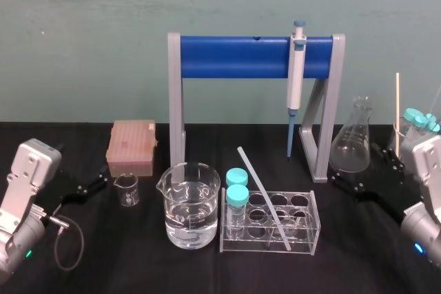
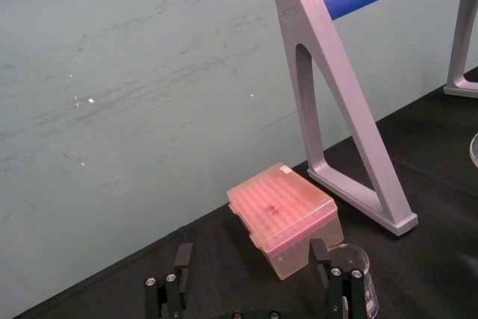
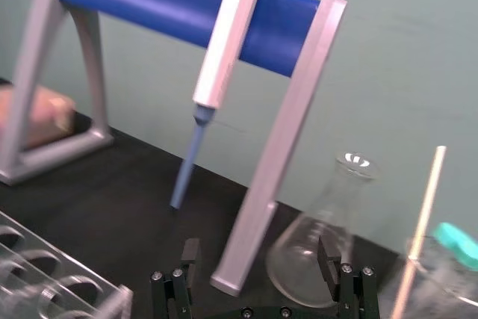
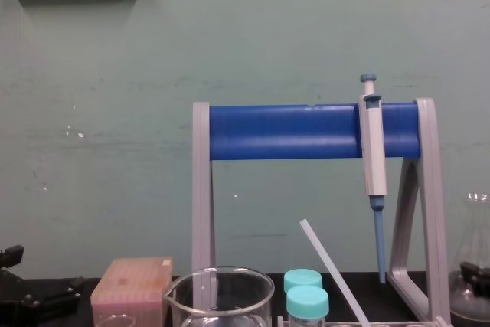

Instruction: Pick up the stirring rod with one hand, then place it down.

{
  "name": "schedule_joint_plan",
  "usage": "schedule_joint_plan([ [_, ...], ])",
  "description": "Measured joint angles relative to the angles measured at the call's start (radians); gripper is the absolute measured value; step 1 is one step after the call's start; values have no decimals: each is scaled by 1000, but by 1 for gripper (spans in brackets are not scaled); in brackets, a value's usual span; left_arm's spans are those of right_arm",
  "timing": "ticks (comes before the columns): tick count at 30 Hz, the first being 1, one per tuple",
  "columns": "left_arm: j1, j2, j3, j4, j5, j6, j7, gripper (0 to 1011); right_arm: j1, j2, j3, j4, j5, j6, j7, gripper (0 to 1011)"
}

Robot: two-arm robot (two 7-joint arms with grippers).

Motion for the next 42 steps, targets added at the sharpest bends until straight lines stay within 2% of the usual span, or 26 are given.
schedule_joint_plan([
  [1,0,0,0,0,0,0,0,1000,0,-1,8,-9,20,14,16,1003],
  [2,0,0,0,0,0,0,0,1000,0,-1,21,-30,64,45,53,1003],
  [5,0,0,0,0,0,0,0,1000,4,0,35,-55,119,87,108,1003],
  [8,0,0,0,0,0,0,0,1000,16,1,52,-97,201,152,203,1003],
  [11,0,0,0,0,0,0,0,1000,28,1,57,-121,249,200,268,1003],
  [13,0,0,0,0,0,0,0,1000,33,0,56,-128,260,217,291,1003],
  [18,0,0,0,0,0,0,0,1000,59,-8,35,-137,263,243,363,1003],
  [27,0,0,0,0,0,0,0,1000,116,-38,-19,-108,229,261,457,1003],
  [36,0,0,0,0,0,0,0,1000,182,-74,-72,-46,208,276,513,1003],
  [42,0,0,0,0,0,0,0,1000,219,-99,-94,-2,201,276,533,1003],
])
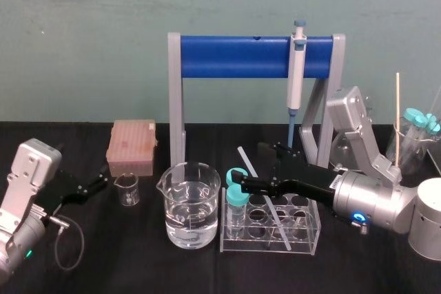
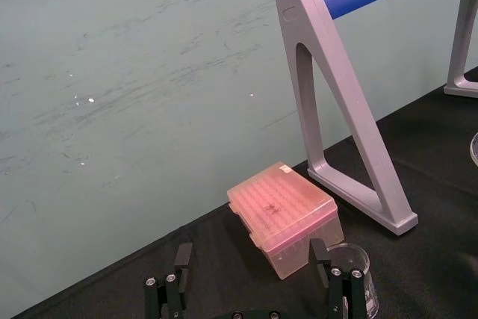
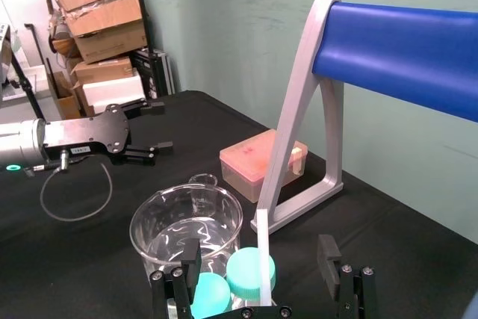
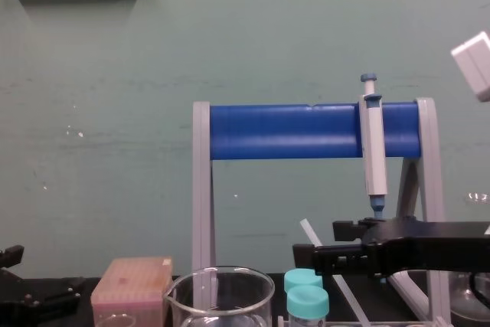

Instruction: Pick up the stirring rod with one hand, then place it down.

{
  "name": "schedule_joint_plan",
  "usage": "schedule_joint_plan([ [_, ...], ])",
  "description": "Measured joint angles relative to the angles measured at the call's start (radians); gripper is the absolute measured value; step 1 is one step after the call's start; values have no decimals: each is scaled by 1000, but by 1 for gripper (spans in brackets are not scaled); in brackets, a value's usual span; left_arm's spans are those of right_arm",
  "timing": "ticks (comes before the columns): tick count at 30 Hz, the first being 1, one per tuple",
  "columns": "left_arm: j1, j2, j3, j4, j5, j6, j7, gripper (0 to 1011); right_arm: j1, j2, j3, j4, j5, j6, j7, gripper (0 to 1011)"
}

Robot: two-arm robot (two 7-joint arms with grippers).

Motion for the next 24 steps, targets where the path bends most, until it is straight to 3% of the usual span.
schedule_joint_plan([
  [10,0,0,0,0,0,0,0,1000,45,-35,-25,72,-10,-3,13,1003],
  [24,0,0,0,0,0,0,0,1000,57,-44,-33,89,-15,-8,20,1003],
])
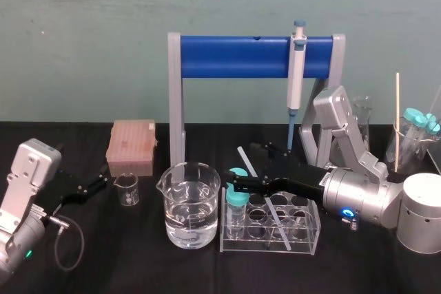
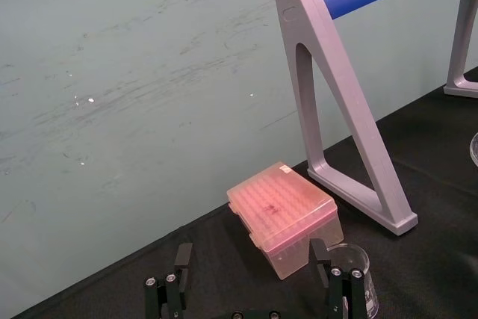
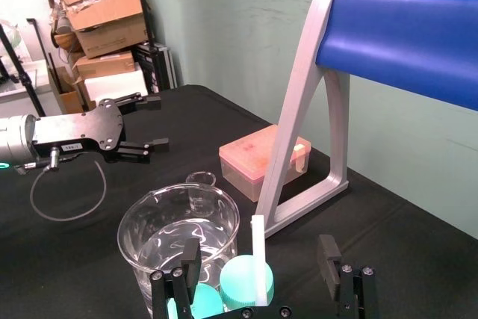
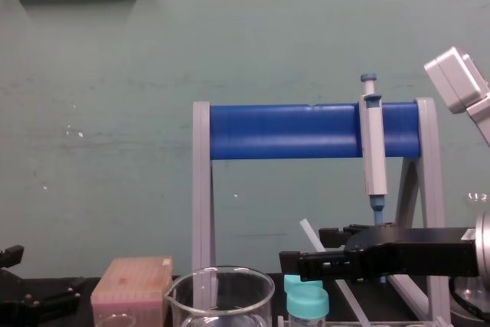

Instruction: Pick up the stirring rod with one hand, then place it down.

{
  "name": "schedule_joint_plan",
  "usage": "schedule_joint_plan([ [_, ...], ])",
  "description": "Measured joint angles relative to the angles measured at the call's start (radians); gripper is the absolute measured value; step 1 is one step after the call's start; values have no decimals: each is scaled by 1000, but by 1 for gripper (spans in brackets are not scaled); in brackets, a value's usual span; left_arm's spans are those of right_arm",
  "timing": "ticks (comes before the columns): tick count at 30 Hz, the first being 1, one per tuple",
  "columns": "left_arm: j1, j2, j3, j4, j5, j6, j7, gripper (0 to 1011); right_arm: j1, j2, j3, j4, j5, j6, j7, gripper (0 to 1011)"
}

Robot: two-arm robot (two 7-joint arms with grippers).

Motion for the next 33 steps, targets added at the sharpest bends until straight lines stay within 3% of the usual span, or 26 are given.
schedule_joint_plan([
  [6,0,0,0,0,0,0,0,1000,-1,0,1,-1,0,1,-1,981],
  [17,0,0,0,0,0,0,0,1000,-2,1,2,-2,0,2,-2,713],
  [28,0,0,0,0,0,0,0,1000,-2,2,3,-3,1,3,-3,303],
  [33,0,0,0,0,0,0,0,1000,-2,2,3,-3,1,3,-3,169],
])
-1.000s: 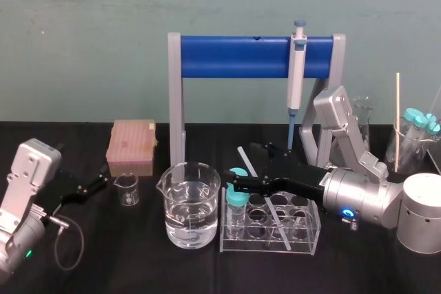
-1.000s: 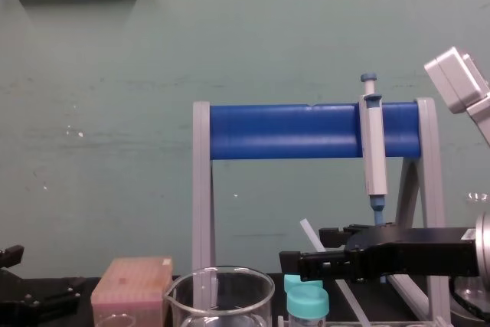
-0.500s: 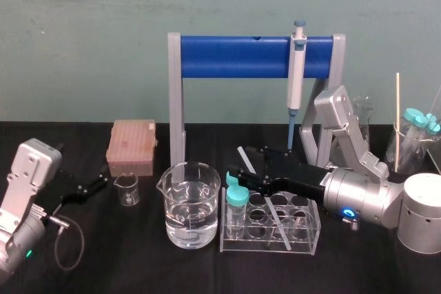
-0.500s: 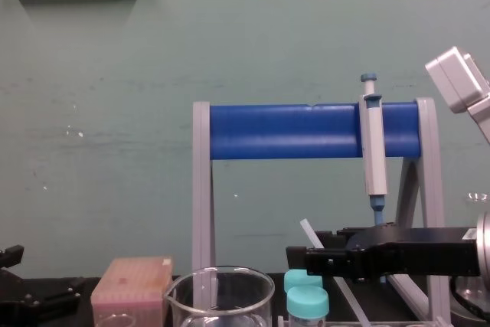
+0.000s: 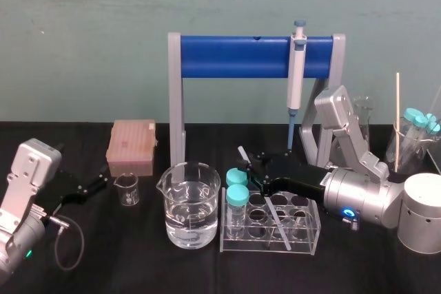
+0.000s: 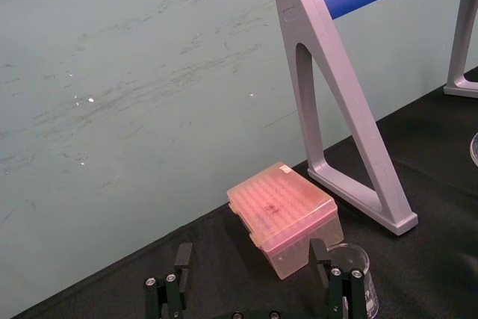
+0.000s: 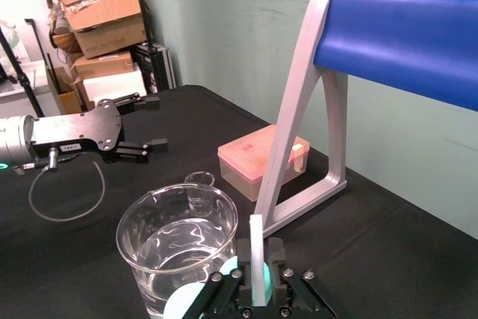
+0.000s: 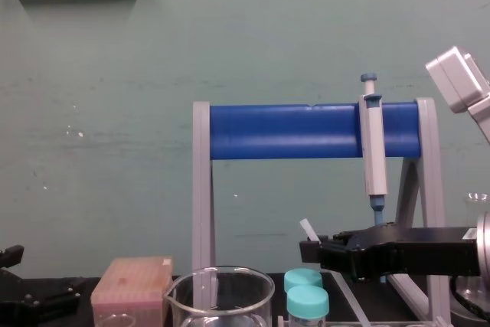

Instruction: Pick up the stirring rod with one hand, then place it down.

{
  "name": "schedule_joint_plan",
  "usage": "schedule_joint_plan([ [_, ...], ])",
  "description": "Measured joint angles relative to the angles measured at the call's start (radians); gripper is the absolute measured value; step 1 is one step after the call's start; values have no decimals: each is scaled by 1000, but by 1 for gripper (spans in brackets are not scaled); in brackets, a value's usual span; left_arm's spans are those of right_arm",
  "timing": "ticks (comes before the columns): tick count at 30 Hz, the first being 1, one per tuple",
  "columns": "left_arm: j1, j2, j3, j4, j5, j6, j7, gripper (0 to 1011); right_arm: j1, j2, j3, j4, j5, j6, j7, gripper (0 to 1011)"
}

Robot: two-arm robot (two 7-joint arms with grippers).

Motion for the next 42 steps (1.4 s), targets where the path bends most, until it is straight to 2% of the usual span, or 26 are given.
schedule_joint_plan([
  [3,0,0,0,0,0,0,0,1000,0,0,0,0,0,0,0,83],
  [11,0,0,0,0,0,0,0,1000,0,0,0,0,1,0,0,67],
  [14,0,0,0,0,0,0,0,1000,-12,-5,14,0,7,-37,-5,66],
  [20,0,0,0,0,0,0,0,1000,-62,-23,65,-13,19,-180,-24,67],
  [23,0,0,0,0,0,0,0,1000,-75,-26,78,-18,24,-203,-26,67],
  [25,0,0,0,0,0,0,0,1000,-105,-31,107,-34,41,-251,-29,66],
  [28,0,0,0,0,0,0,0,1000,-135,-33,134,-53,57,-287,-29,66],
  [34,0,0,0,0,0,0,0,1000,-170,-33,178,-91,80,-330,-26,67],
  [38,0,0,0,0,0,0,0,1000,-173,-39,202,-108,94,-345,-27,67],
  [42,0,0,0,0,0,0,0,1000,-159,-52,247,-126,112,-368,-43,67],
])
